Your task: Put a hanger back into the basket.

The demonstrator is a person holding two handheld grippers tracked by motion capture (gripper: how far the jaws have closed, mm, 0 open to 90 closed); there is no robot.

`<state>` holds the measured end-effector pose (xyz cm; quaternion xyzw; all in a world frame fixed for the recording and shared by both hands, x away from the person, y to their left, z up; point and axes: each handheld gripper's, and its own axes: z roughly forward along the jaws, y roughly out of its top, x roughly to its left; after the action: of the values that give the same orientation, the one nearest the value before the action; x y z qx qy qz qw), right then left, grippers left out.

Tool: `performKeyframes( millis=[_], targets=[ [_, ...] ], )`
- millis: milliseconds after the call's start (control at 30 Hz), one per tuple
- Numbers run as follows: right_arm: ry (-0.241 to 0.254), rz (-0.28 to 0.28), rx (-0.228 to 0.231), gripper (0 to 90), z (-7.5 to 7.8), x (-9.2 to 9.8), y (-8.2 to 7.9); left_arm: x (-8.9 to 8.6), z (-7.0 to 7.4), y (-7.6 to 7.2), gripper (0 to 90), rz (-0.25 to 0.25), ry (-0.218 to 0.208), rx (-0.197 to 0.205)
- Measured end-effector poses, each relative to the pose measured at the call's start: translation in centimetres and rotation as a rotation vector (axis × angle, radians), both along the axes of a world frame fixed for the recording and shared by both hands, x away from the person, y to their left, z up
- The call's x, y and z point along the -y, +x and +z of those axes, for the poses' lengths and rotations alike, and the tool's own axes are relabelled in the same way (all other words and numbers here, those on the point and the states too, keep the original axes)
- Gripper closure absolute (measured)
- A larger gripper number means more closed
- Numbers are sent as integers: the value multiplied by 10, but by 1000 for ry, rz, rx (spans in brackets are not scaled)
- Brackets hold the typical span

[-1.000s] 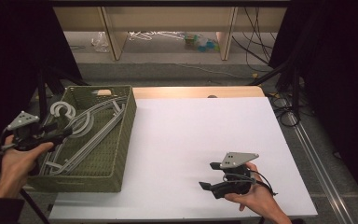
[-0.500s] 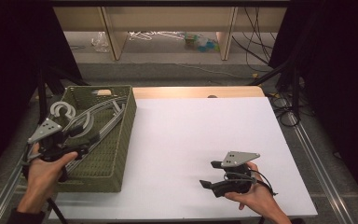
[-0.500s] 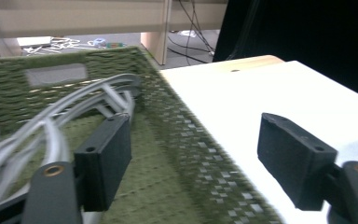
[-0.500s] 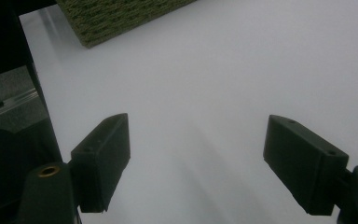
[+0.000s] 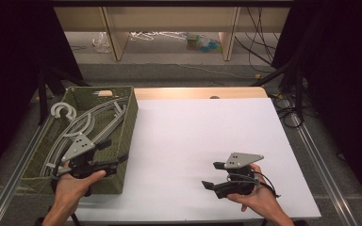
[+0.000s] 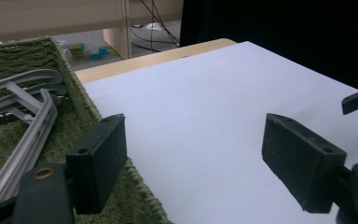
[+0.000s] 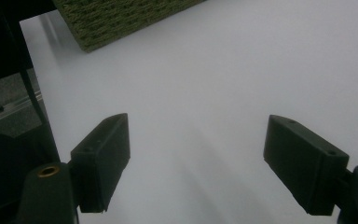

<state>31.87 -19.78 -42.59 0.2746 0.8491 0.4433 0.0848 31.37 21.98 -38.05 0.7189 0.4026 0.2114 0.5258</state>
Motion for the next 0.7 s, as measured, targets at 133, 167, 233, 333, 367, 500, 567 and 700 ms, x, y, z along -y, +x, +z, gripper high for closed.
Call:
performKeyframes(
  millis=[133,167,233,333,367,500,567,700],
  targets=[
    [8,-4,0,236,0,1,0,6,-2,-2,221,-17,2,8],
    [8,-4,0,236,0,1,0,9,-2,-3,221,-16,-5,7],
    [12,-2,-7,235,0,2,0,13,-3,-4,221,-30,-4,14],
    [19,-4,-5,234,0,2,0,24,-6,-9,221,-67,3,23],
    [19,-4,-5,234,0,2,0,24,-6,-9,221,-67,3,23],
    [27,-6,1,221,-1,3,1,34,-9,-14,219,-94,3,33],
    [31,-10,3,206,-1,3,1,38,-12,-15,218,-104,9,39],
    [43,-20,23,191,0,4,0,45,-22,-18,213,-110,4,17]
  ],
)
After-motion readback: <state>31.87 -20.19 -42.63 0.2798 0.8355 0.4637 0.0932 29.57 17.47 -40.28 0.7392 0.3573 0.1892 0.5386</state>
